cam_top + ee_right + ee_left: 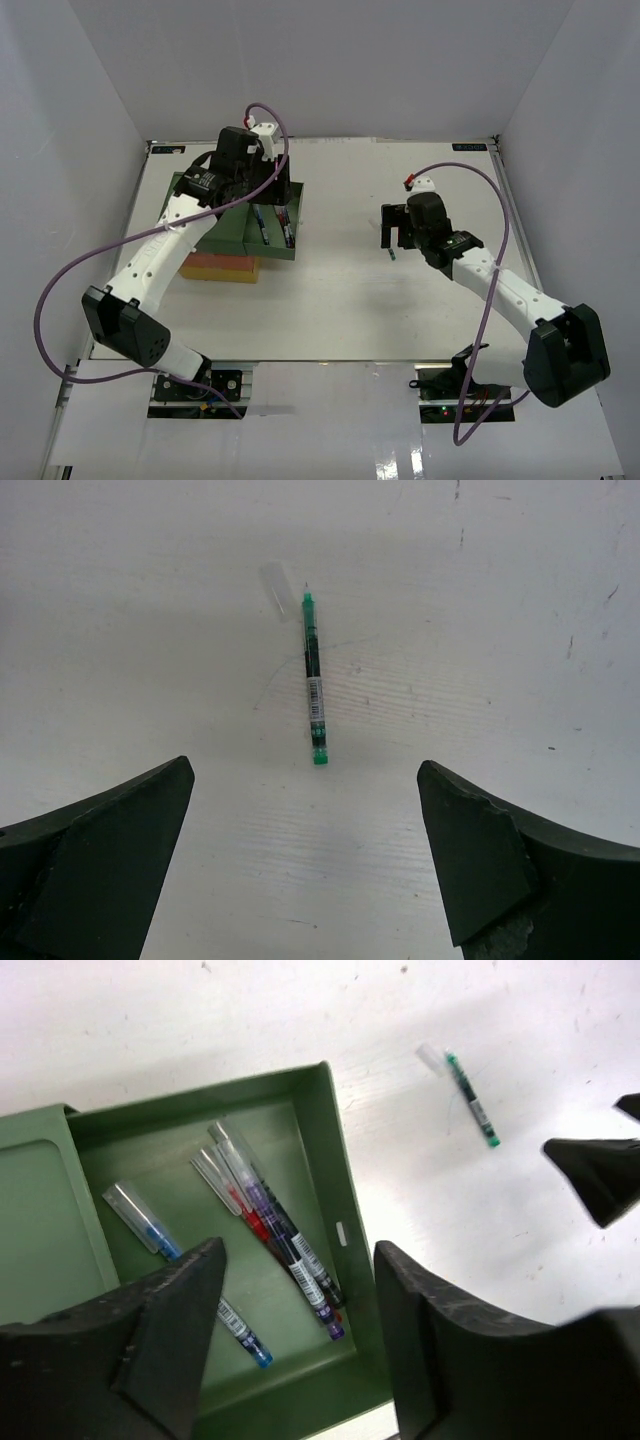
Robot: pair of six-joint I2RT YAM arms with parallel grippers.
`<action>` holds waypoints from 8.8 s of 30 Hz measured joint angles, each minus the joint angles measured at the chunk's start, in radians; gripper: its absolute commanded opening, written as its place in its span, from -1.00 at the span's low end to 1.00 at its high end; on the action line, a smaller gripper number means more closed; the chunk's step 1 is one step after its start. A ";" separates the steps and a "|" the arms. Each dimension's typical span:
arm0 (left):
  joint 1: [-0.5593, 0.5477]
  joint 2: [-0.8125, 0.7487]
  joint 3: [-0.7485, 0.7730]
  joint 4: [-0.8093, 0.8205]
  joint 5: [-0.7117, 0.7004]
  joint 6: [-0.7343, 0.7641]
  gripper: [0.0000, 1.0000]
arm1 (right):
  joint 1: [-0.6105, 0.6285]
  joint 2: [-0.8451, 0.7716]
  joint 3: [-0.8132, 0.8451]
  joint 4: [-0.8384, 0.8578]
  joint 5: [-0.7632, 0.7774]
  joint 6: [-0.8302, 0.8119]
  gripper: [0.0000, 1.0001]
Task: Sort the stationery into containers
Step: Pick up the pen from the center of the board, then close the pen cap on the pen.
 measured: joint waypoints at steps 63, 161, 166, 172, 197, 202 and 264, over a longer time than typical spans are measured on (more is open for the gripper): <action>0.000 -0.379 -0.578 0.754 0.169 -0.068 0.96 | -0.076 0.154 -0.061 0.012 -0.126 -0.016 -0.85; -0.138 -0.336 -0.532 0.756 0.073 0.084 -1.00 | -0.051 0.427 0.235 0.145 -0.226 -0.228 0.28; -0.137 -0.362 -0.567 0.749 0.053 0.110 -1.00 | -0.051 0.569 0.341 0.081 -0.205 -0.283 0.22; -0.133 -0.367 -0.575 0.748 0.038 0.127 -1.00 | -0.051 0.668 0.407 0.037 -0.188 -0.313 0.11; -0.132 -0.362 -0.575 0.747 0.036 0.132 -1.00 | -0.031 0.777 0.496 0.005 -0.154 -0.350 -0.30; -0.132 -0.360 -0.575 0.745 0.036 0.131 -1.00 | -0.024 0.777 0.496 0.001 -0.151 -0.353 -0.58; -0.219 -0.291 -0.650 1.033 0.380 0.003 -0.98 | 0.029 0.011 0.037 1.114 -0.715 0.359 -0.85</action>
